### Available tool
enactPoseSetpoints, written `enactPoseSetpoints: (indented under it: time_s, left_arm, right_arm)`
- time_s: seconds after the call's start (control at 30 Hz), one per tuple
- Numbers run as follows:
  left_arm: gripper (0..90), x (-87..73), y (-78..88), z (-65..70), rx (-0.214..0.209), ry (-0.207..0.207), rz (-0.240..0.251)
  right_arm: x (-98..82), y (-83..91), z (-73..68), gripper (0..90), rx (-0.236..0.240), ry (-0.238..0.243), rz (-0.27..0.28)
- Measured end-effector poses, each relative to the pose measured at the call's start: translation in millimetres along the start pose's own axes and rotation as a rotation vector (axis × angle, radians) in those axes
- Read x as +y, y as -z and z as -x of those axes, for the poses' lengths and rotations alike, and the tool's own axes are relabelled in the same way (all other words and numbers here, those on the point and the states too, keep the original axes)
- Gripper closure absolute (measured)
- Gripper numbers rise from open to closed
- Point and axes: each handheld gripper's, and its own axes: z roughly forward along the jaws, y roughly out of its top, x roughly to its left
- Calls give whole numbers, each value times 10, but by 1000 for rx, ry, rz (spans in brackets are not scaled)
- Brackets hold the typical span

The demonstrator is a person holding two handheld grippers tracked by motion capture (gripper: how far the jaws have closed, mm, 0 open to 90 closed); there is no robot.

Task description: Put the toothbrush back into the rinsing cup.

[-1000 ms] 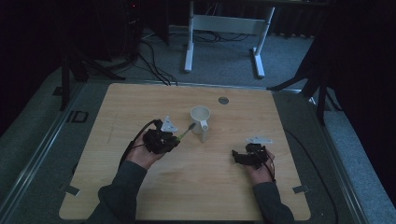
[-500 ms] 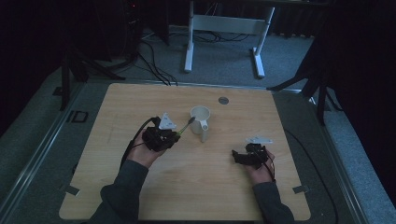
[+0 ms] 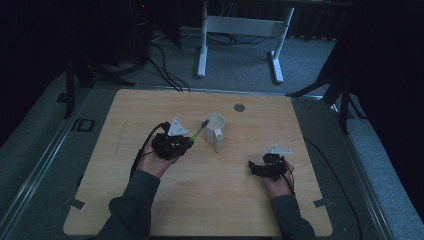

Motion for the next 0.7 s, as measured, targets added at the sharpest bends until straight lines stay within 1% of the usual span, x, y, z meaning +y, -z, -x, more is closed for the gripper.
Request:
enactPoseSetpoints:
  time_s: [0.2,0.3,0.47,0.7]
  left_arm:
    - [788,1,9,-40,15,25,22]
    - [788,4,14,-52,20,30,33]
    - [788,7,31,-66,42,47,62]
    - [788,12,41,-87,53,63,86]
  right_arm:
    - [0,0,0,163,0,0,0]
    - [0,0,0,163,0,0,1]
    - [0,0,0,163,0,0,1]
    - [0,-1,0,163,0,0,1]
